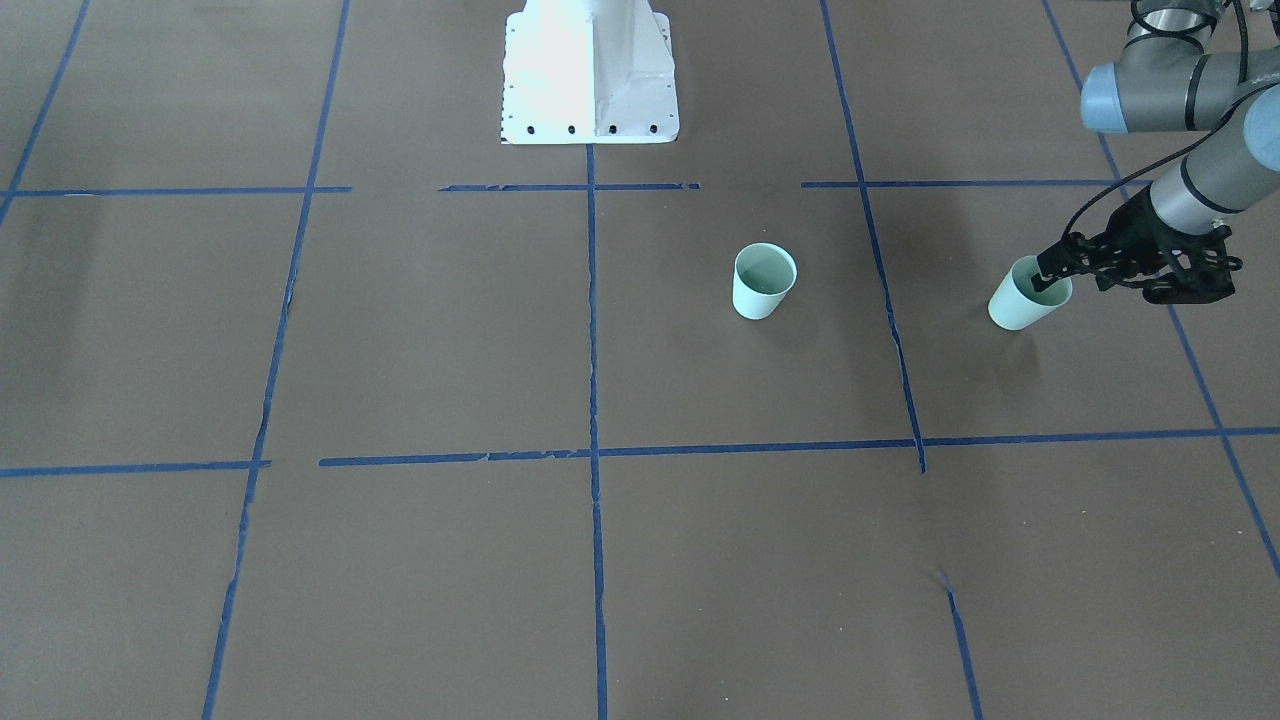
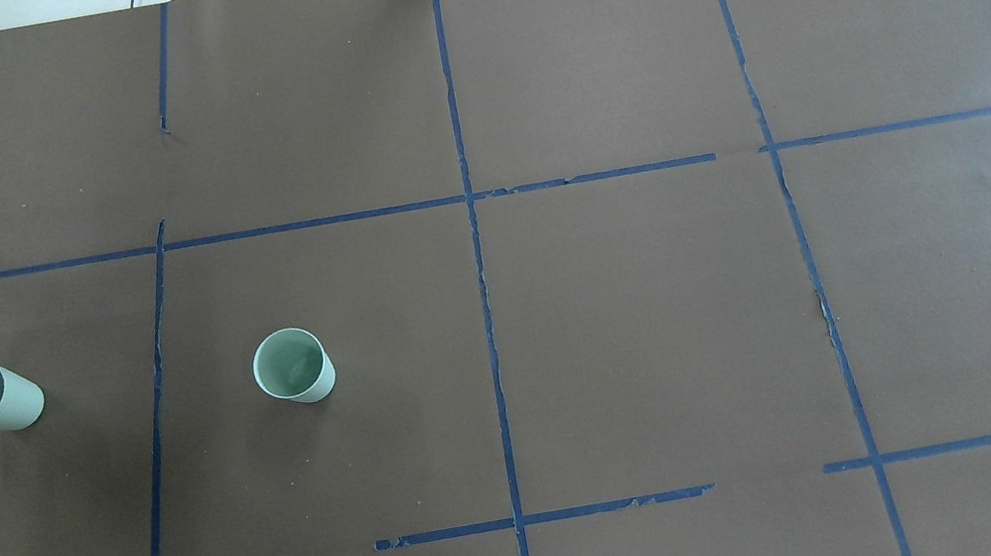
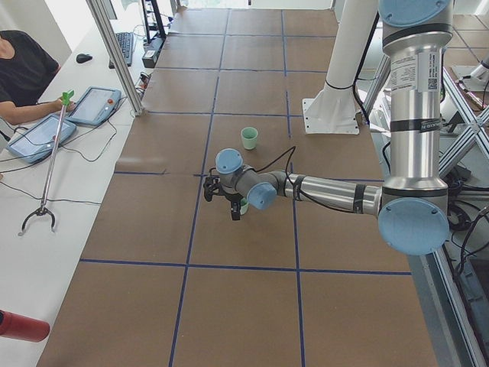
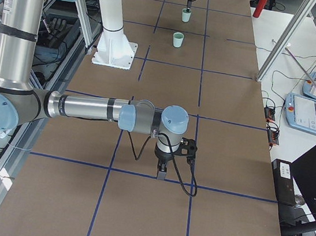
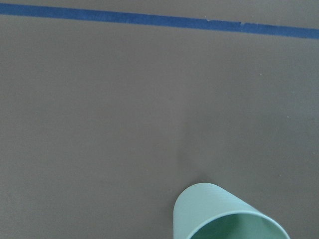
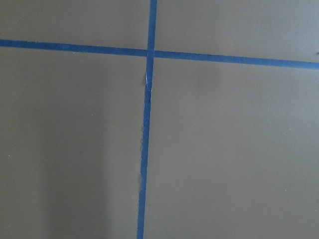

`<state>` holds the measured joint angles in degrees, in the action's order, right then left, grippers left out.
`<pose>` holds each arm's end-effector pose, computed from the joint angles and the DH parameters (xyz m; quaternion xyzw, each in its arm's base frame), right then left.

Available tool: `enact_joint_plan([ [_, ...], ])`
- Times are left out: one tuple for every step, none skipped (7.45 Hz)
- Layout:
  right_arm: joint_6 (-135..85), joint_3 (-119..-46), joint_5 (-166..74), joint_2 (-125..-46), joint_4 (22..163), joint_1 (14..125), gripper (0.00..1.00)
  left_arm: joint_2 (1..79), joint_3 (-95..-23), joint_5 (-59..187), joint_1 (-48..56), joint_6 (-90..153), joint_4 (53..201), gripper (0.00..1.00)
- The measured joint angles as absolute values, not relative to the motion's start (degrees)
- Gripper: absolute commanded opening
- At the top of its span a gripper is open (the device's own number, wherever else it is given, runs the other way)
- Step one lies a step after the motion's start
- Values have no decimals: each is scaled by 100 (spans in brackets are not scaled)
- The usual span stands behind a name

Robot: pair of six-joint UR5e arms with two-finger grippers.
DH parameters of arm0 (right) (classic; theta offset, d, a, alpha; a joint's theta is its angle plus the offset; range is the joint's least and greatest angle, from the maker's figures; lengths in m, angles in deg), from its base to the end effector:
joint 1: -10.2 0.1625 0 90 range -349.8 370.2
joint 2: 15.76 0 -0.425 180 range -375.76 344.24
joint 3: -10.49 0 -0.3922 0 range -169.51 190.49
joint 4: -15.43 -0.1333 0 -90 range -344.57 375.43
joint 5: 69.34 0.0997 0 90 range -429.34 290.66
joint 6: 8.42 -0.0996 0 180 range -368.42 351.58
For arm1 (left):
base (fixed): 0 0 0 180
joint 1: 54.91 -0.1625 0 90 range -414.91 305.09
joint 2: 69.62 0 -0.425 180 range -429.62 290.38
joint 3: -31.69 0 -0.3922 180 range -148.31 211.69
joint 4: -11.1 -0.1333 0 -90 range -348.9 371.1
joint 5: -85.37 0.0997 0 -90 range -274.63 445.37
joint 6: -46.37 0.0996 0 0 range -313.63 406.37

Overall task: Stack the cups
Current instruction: 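Lower the left gripper onto the outer pale green cup and grasp it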

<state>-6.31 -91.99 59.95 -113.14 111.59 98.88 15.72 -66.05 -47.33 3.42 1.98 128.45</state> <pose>0.0602 -0.4358 0.6280 -0.0064 -0.3362 -0.0251 0.9414 0.1961 -0.4432 0.5776 -0.0239 0.4273 -0.0046 0.9038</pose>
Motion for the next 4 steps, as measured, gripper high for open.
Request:
enact_joint_plan([
  [-631,-9199,5995,-11314,11160,9888,100,1572,-6589,-4729,284,177,12846,48],
  [-631,-9199,5995,-11314,11163,9888,100,1573,-6572,-4727,252,145,12850,23],
  [-631,-9199,5995,-11314,11165,9888,100,1577,-6563,-4712,238,127,12850,0],
  [-631,-9199,5995,-11314,11166,9888,100,1580,-6564,-4681,234,81,12849,0],
])
